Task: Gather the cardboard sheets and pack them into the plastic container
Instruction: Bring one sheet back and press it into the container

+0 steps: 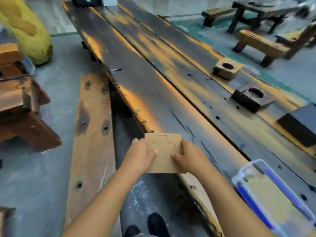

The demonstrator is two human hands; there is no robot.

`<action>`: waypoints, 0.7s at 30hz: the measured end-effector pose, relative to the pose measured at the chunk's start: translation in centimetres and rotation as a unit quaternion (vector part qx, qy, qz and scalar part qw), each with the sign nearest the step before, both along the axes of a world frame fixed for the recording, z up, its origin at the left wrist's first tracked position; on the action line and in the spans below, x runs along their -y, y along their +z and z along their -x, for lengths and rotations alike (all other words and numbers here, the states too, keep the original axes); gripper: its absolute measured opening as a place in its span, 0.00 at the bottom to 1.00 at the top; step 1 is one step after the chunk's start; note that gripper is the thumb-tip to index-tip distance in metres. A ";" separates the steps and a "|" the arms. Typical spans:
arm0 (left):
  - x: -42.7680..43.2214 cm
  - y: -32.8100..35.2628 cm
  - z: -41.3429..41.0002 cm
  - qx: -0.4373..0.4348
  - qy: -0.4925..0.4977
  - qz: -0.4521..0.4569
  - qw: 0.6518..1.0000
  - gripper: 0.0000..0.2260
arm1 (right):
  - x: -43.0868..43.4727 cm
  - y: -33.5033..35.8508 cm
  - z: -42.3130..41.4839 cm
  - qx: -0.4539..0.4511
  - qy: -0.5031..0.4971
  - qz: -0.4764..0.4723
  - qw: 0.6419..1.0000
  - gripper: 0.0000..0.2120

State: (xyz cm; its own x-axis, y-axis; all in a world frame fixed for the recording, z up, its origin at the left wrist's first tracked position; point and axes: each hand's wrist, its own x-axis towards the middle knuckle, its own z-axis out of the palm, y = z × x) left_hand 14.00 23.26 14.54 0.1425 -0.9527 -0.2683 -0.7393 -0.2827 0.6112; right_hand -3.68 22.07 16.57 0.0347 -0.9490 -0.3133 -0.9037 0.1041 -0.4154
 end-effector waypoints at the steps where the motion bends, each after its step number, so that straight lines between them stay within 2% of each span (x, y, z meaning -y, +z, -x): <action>1: 0.3 0.0 0.7 0.005 -0.019 0.000 1.000 0.20 | -0.4 0.0 0.6 -0.004 -0.017 0.000 1.000 0.16; 6: 1.8 -0.2 5.2 -0.016 -0.136 -0.009 0.991 0.21 | -2.5 -0.1 5.1 -0.013 -0.112 -0.014 0.994 0.15; 11: 3.4 0.3 11.9 0.018 -0.225 -0.004 0.974 0.19 | -4.4 0.4 11.3 0.022 -0.188 -0.011 0.982 0.18; 14: 3.7 0.4 17.0 0.038 -0.258 -0.011 0.965 0.16 | -5.4 0.1 16.3 0.038 -0.229 -0.011 0.973 0.16; 21: 3.1 -0.5 28.4 0.038 -0.324 -0.038 0.945 0.18 | -8.3 -1.7 26.5 0.049 -0.303 -0.011 0.952 0.14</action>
